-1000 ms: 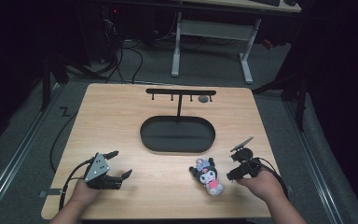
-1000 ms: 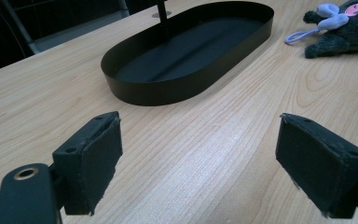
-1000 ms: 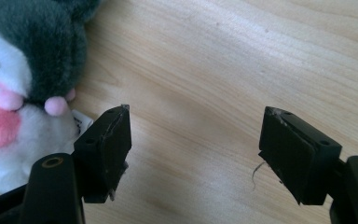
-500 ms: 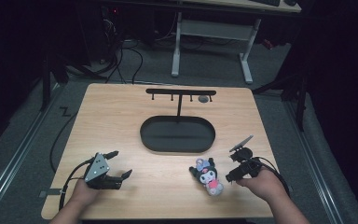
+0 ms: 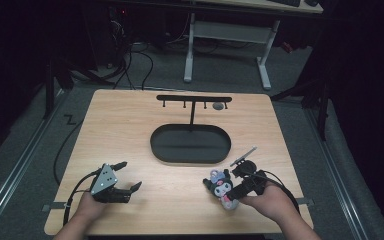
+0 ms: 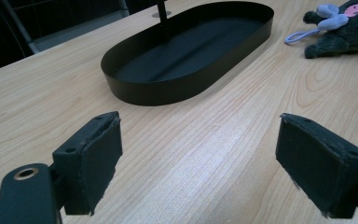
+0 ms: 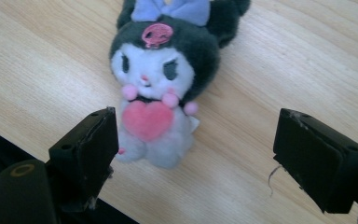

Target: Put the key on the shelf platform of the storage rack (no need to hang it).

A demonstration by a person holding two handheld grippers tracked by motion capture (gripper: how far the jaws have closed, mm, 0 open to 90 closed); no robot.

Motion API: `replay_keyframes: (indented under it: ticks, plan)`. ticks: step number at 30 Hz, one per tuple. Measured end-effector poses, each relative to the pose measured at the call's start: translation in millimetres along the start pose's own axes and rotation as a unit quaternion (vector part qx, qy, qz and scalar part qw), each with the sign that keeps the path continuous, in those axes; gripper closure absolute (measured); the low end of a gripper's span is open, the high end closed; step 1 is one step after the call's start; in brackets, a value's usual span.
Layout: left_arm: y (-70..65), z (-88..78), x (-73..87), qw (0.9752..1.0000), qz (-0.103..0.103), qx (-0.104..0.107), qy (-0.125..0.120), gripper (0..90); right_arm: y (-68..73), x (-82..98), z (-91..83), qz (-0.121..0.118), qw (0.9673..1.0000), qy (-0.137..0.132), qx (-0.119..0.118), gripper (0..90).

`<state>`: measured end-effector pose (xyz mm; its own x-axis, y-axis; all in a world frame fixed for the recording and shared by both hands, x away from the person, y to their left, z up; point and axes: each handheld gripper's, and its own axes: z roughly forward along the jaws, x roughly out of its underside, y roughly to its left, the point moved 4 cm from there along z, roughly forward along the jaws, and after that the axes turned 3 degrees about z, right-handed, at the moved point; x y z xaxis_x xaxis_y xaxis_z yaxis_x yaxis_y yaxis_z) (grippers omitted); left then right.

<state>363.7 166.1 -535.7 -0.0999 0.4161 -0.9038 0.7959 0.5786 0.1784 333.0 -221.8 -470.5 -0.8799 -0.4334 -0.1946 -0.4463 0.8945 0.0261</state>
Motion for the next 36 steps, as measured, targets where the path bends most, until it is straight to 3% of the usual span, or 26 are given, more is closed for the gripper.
replay_keyframes:
  ticks: [2,10,11,13,18,25,35,36]
  plan:
    - [0.0,-0.1,0.0,1.0,0.0,0.0,0.0,15.4,2.6,0.0,3.5,-0.012,0.9999,0.001,-0.003,14.8]
    - [0.1,0.1,0.0,1.0,-0.001,0.0,-0.001,15.4,19.7,4.1,21.0,-0.02,0.9996,0.015,-0.01,14.9]
    - [0.1,0.0,0.0,1.0,-0.001,0.0,-0.001,15.4,18.2,3.7,24.5,-0.043,0.999,0.01,-0.01,14.9]
    - [0.0,0.0,0.0,1.0,-0.001,0.0,-0.001,15.4,22.6,6.9,29.2,-0.029,0.9992,0.023,-0.013,14.9]
    - [0.1,0.0,-0.1,1.0,-0.001,0.0,-0.001,15.4,24.0,10.9,41.8,-0.043,0.9987,0.025,-0.014,15.0]
    - [0.2,0.0,-0.1,1.0,0.0,0.0,-0.002,15.4,23.1,16.6,52.7,-0.029,0.9991,0.03,-0.008,17.4]
    - [0.2,0.0,-0.1,1.0,0.0,-0.001,-0.002,15.4,21.7,16.1,50.6,-0.035,0.9991,0.025,0.003,27.0]
    - [0.2,0.0,-0.1,1.0,0.0,-0.001,-0.002,15.4,22.1,16.3,50.8,-0.034,0.9991,0.022,0.005,32.7]
